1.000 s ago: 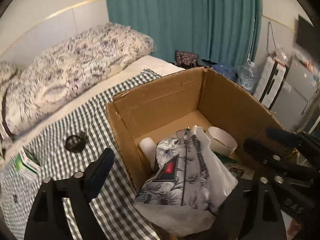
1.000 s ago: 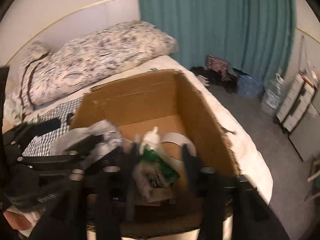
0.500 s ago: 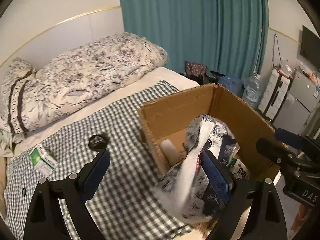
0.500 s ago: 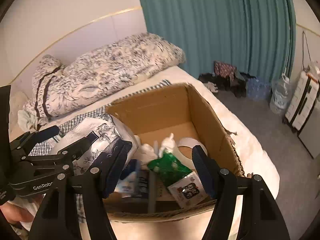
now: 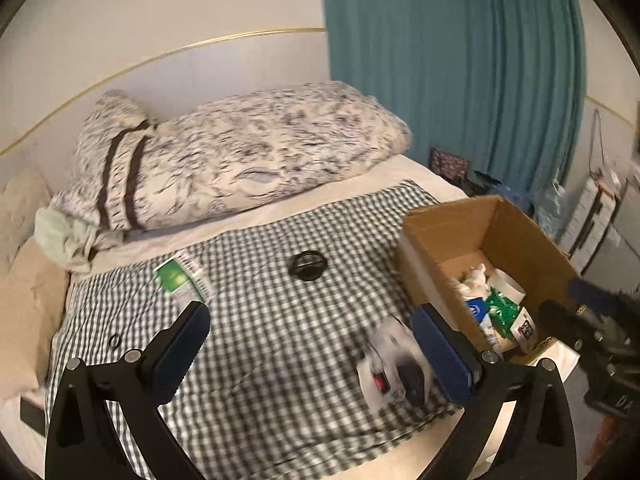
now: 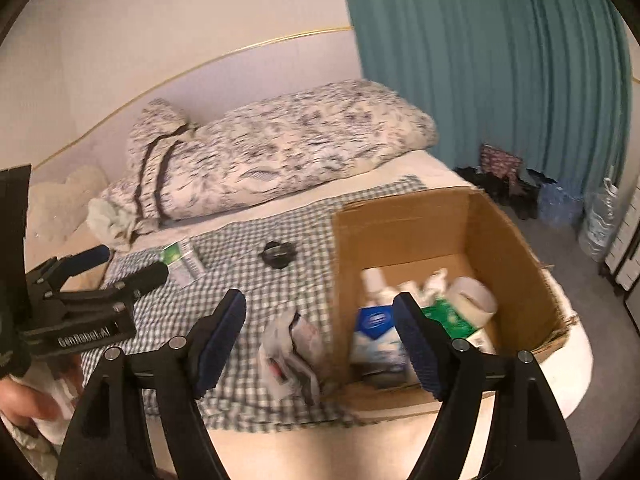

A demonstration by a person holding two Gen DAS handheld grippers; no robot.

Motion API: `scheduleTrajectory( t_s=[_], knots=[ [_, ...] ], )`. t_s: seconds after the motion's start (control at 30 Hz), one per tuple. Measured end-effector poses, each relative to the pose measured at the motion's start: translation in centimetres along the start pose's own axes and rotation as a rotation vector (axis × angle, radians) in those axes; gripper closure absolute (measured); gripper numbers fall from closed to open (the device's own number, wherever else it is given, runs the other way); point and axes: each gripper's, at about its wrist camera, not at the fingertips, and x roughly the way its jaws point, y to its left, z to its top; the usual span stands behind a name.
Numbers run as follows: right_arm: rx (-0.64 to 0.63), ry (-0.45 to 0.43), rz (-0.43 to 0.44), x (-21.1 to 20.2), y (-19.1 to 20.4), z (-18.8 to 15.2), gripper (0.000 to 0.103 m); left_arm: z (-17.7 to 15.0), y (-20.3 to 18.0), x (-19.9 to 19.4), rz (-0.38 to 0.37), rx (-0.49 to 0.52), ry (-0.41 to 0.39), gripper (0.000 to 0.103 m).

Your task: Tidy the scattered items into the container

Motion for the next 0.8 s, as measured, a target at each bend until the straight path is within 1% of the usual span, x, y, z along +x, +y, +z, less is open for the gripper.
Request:
scheduleTrajectory(
  t_s=[0.2, 0.43, 0.57, 0.7, 0.8],
  knots=[
    [-0.012, 0.039, 0.025, 1.0, 2.9, -1.8, 0.026, -2.1, 3.6, -0.4, 0.022, -0.051, 0.023, 0.0],
    [-0.029, 0.099, 0.021, 2.9, 3.9, -3.6, 0.026, -5.8, 6.1, 2.4, 0.056, -0.098, 0.104, 0.0],
    [-0.054, 0.138, 0.024, 4.9, 4.8, -4.5, 0.026, -7.3, 7.5, 3.9, 0.083, -0.129, 0.123, 0.0],
    [-0.099, 0.168, 0.034, 7.7, 6.4, -5.0, 0.026, -8.0, 8.2, 5.5, 0.071, -0.15, 0.135, 0.0],
    [-0.135, 0.196, 0.04, 10.2, 7.6, -5.5, 0.026, -8.6, 8.7, 7.4, 0.077, -0.152, 0.158, 0.0]
  ],
)
